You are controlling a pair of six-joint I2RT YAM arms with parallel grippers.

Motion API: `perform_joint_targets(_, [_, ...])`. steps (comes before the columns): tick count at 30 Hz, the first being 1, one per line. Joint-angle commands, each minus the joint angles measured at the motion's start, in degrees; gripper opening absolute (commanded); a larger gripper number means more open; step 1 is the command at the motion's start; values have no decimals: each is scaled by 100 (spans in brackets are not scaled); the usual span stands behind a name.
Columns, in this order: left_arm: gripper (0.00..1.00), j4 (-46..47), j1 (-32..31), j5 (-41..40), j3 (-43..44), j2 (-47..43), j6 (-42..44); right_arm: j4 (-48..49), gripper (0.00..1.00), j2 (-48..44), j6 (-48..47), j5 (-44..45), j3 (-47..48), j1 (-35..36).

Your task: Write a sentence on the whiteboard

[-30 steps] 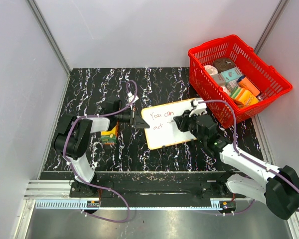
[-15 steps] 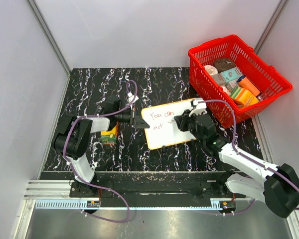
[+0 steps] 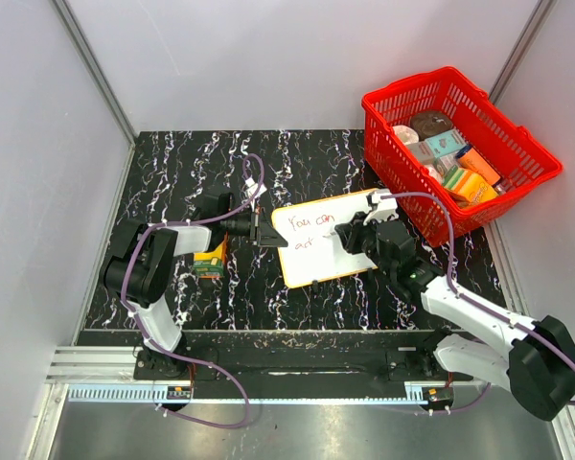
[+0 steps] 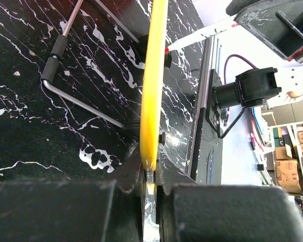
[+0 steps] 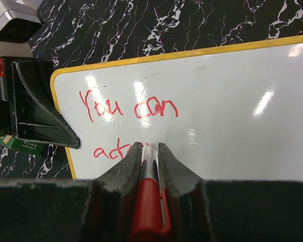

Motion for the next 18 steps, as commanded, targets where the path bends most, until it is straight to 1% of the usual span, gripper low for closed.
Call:
perform_joint_targets(1, [0, -125, -96, 33, 118, -207, 263, -130, 0, -138, 53, 76, -57, -37])
perform_joint_targets(12, [0, -160, -96, 16, 118, -207, 281, -324, 0, -366, 168, -29, -224, -37])
perform_joint_targets(18, [0, -160, -96, 7, 118, -207, 290, -350, 0, -367, 150, 155, -207, -37])
